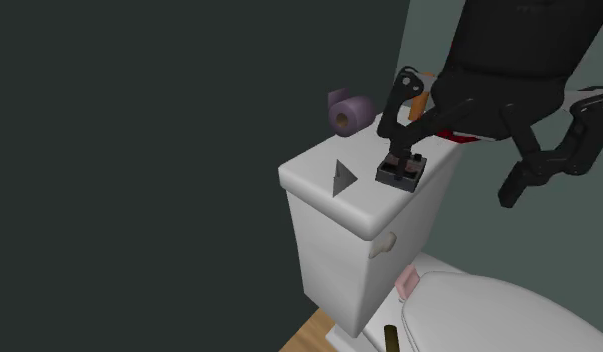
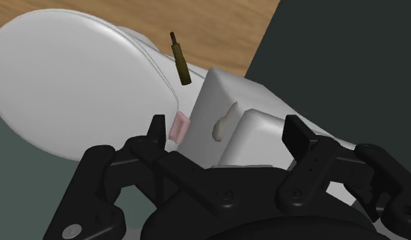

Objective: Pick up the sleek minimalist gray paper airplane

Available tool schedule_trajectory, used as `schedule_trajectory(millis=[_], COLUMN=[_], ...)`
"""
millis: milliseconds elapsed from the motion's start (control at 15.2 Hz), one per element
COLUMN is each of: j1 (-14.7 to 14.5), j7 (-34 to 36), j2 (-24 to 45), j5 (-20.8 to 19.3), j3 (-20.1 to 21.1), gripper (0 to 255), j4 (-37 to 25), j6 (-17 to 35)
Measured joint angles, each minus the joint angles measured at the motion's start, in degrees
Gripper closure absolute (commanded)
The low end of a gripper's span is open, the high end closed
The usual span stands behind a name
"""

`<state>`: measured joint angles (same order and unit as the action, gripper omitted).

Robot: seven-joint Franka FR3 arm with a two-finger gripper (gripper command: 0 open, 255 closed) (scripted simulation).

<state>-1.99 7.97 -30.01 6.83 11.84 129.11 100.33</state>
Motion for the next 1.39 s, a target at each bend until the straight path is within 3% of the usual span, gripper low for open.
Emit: schedule_trajectory(millis=[396,990,1386], j1=[-0.1,-1.9,-2.5], j7=[8.5,22.2,24.3], j2=[11.4,32.9,35.9], j5=[-2.3,-12.1,-13.8], j3=[6.3,13.0,13.3], gripper=[0,0,0], j4=[-6.8,-23.6,-22.5], j6=[4.2,5.9,9.4])
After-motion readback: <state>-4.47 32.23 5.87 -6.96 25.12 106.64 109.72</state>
